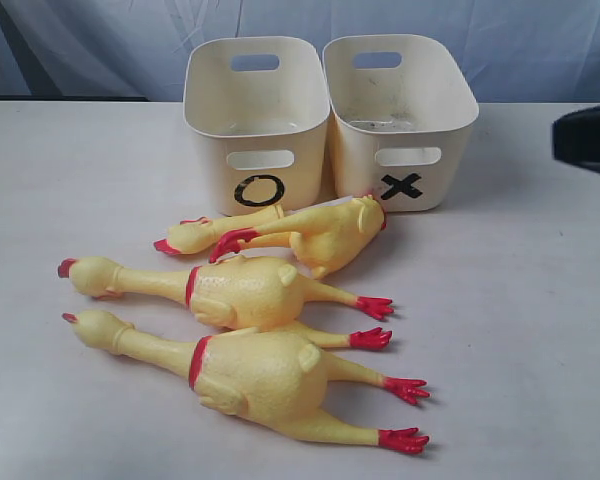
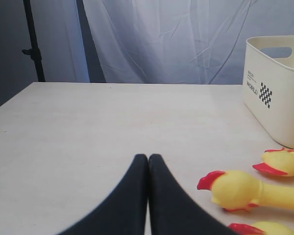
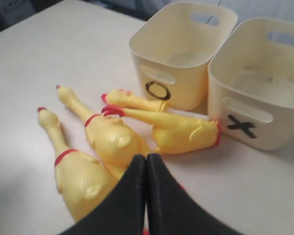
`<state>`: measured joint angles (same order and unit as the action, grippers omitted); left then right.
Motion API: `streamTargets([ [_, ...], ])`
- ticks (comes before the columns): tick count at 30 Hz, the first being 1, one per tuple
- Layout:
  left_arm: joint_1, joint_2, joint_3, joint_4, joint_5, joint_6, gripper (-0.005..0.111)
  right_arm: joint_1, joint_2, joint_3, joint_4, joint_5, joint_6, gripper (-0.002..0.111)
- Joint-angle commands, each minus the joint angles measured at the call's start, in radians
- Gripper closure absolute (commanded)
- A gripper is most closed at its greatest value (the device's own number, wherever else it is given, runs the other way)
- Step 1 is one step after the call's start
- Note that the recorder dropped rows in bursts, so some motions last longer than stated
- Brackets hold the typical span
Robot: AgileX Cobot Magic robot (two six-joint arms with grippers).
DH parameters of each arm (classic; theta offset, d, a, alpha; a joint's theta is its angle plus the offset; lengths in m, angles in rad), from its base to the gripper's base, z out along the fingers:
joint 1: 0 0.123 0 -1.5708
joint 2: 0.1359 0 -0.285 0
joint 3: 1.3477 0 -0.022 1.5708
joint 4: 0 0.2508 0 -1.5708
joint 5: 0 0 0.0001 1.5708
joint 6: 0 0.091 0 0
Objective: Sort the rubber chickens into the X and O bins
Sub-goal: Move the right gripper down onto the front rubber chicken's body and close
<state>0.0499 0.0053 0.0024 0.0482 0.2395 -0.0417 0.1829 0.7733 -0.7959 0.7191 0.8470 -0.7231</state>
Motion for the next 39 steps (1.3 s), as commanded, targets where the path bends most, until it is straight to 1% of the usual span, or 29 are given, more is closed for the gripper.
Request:
streamTargets([
  [1,-0.002,-0.005,-0.002,-0.002,-0.009,-0.004,0.107,0.073,0.133,-0.008,-0.005,0.008,-0.016,0.109],
  [5,-0.002,-0.005,-0.002,-0.002,-0.009,-0.004,0.107,0.150,0.259,-0.008,-0.065,-0.020,-0.016,0.109],
  [11,-0.002,-0.005,-0.002,-0.002,-0.009,-0.004,0.107,0.295,0.407,-0.009,-0.142,-0.051,-0.016,0.109],
  [19,-0.002,-0.005,-0.002,-0.002,-0.009,-0.004,0.107,0.470,0.550,-0.065,-0.293,-0.052,0.008,0.109],
  [27,-0.002,-0.005,-0.002,-0.002,-0.009,-0.004,0.107,0.635,0.654,-0.129,-0.361,-0.071,0.008,0.109],
  [30,-0.002,-0.005,-0.002,-0.002,-0.009,-0.004,0.107,0.684,0.693,-0.147,-0.381,-0.107,0.008,0.109],
  [33,-0.002,-0.005,-0.002,-0.002,-0.009,-0.004,0.107,0.710,0.726,-0.149,-0.404,-0.147,0.006,0.109],
  [35,-0.002,-0.005,-0.002,-0.002,-0.009,-0.004,0.107,0.717,0.749,-0.149,-0.421,-0.163,-0.001,0.101],
  [37,-0.002,-0.005,-0.002,-0.002,-0.009,-0.004,0.107,0.717,0.770,-0.149,-0.421,-0.178,-0.004,0.088],
  [39,-0.002,-0.005,-0.002,-0.002,-0.009,-0.004,0.107,0.717,0.791,-0.149,-0.423,-0.202,-0.004,0.068],
])
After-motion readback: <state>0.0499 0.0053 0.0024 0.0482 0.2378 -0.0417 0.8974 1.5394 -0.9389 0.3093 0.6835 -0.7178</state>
